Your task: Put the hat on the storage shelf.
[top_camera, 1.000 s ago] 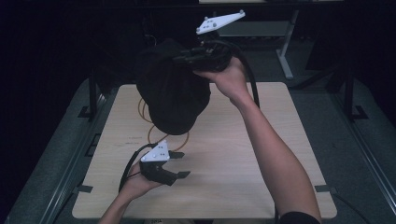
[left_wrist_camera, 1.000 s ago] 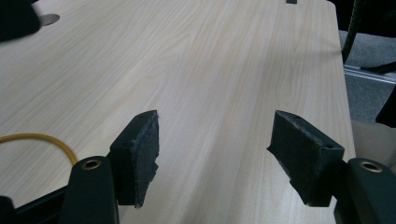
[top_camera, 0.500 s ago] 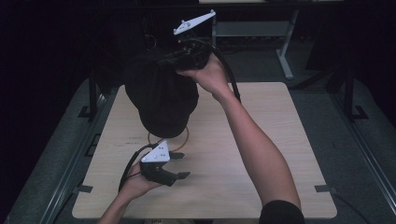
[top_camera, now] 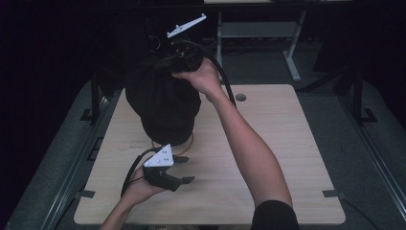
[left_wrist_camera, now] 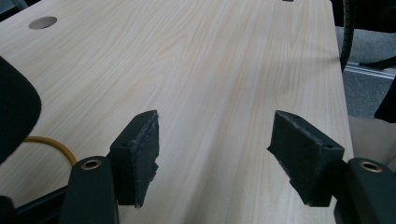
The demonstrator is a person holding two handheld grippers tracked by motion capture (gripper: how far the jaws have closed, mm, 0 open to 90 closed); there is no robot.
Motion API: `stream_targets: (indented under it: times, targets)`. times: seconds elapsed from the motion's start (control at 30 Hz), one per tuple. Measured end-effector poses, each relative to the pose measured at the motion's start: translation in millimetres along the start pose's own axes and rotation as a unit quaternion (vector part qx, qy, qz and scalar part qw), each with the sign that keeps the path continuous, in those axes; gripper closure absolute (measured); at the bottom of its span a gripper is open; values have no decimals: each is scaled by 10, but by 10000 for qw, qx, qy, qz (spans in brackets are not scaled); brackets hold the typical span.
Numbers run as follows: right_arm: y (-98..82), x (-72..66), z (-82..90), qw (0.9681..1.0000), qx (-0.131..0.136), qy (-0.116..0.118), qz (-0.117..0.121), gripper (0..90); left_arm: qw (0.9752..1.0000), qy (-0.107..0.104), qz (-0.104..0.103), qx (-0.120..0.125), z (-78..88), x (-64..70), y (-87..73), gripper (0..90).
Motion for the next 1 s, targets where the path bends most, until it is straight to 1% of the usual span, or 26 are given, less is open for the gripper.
stream_targets:
  times: [0.1,0.13,0.17,0.27,0.33,0.37,0.43,0.47,0.5,0.53,0.57,0.67,0.7,0.77,0.87,0.9,0.97,1.0]
  targets:
    - [-11,-1,-69,10000,-55,3,-41,718,10000,-12,-17,12,-11,8,4,324]
    - [-14,2,-100,10000,-72,11,3,717,10000,-15,-27,2,-12,9,4,324]
    - [-13,-5,-117,10000,-82,1,-21,717,10000,-20,-36,-2,-16,12,4,324]
    - [-17,-14,-182,9999,-136,-24,32,714,10000,-29,-44,2,-25,21,8,324]
    - [-26,-17,-229,9998,-182,-44,66,710,9999,-37,-88,-49,-15,17,10,324]
    - [-32,-18,-253,9997,-208,-52,77,702,10000,-41,-72,-35,-18,20,12,324]
    - [-50,-27,-304,9996,-279,-17,34,664,10000,-65,-54,-48,-23,28,11,324]
    - [-67,-29,-339,9994,-350,7,43,618,10000,-77,-46,-22,-32,34,10,324]
    - [-77,-38,-359,9992,-395,28,-2,602,9999,-84,-48,-26,-37,40,10,324]
    - [-90,-40,-385,9990,-438,57,1,563,9999,-95,-48,-19,-42,47,13,324]
    - [-98,-36,-400,9991,-421,46,-11,520,9999,-95,-52,-28,-39,51,15,324]
    - [-112,-31,-400,9992,-393,66,-70,488,9999,-93,-61,-14,-32,50,18,324]
    - [-120,-32,-393,9990,-424,47,-109,478,9999,-88,-60,-6,-30,49,18,324]
    - [-138,-22,-378,9990,-430,54,-113,455,9999,-84,-75,-29,-27,48,14,324]
    - [-161,-16,-320,9991,-339,121,-202,424,9999,-85,-106,-31,-28,49,16,324]
    - [-168,-8,-302,9993,-300,117,-173,415,9999,-82,-109,-34,-29,50,15,324]
    - [-180,0,-255,9993,-278,125,-235,392,9999,-76,-108,-39,-30,49,13,324]
    - [-187,9,-234,9993,-249,130,-230,384,9999,-74,-90,-39,-29,51,10,323]
Point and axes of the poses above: each handheld gripper's, and its own axes: z roughly backward along the jaws, y roughly out of its top, x roughly to its right, the point moved 4 cm from there along -z, roughly forward along the jaws, and after that the axes turned 4 degrees about -y, right-handed, at the moved point
